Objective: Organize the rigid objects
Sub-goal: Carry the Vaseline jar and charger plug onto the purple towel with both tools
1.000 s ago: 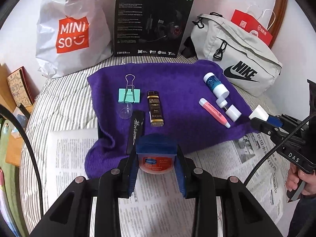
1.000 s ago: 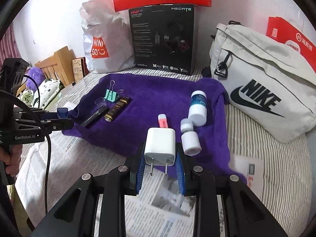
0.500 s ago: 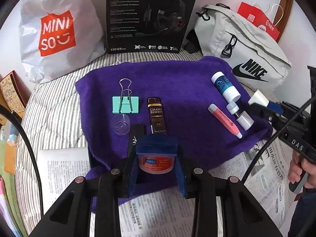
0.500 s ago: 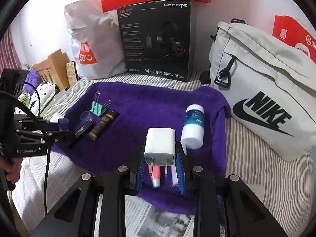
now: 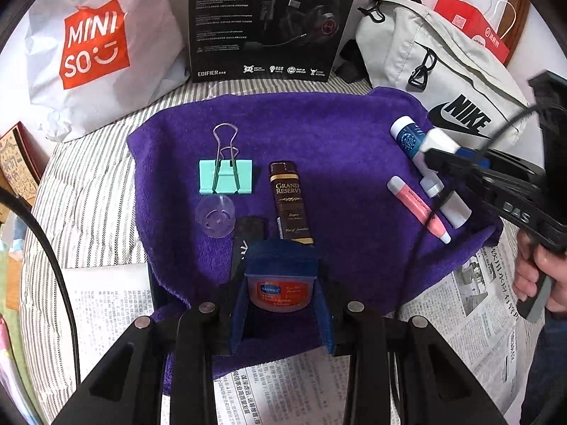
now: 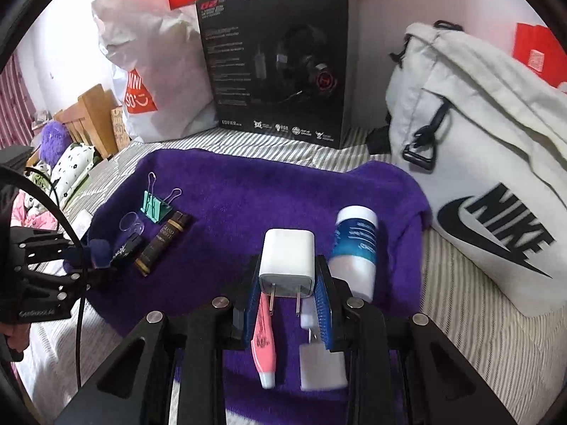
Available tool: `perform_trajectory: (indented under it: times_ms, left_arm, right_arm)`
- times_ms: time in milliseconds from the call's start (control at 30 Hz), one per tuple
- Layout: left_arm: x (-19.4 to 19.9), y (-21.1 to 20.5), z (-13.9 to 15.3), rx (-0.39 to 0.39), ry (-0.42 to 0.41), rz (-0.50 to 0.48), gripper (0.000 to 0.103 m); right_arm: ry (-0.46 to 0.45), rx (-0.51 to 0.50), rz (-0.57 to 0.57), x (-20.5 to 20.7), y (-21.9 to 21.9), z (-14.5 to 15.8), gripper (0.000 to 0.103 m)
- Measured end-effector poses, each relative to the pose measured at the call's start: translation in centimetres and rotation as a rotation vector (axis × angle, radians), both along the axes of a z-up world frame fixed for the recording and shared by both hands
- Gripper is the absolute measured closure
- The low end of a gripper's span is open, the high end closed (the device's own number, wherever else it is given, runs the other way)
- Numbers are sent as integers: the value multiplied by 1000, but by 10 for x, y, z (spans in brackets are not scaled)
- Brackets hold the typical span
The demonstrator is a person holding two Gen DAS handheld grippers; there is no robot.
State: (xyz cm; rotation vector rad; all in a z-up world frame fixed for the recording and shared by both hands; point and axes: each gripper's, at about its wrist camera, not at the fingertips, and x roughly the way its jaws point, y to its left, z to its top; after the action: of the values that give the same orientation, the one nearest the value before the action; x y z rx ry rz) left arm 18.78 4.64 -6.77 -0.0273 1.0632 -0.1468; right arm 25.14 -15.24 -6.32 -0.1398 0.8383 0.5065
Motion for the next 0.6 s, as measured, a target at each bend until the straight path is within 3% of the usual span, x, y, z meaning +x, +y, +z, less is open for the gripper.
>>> perform_trajectory:
  times_ms: [367, 600]
  left_arm:
    - [-1, 4, -2, 2, 3, -6, 71]
    - [-2, 6, -2, -2, 2, -10, 71]
  right_arm:
    - [86, -45, -8, 31, 17, -31, 75]
    - [89, -78, -7, 34, 24, -35, 75]
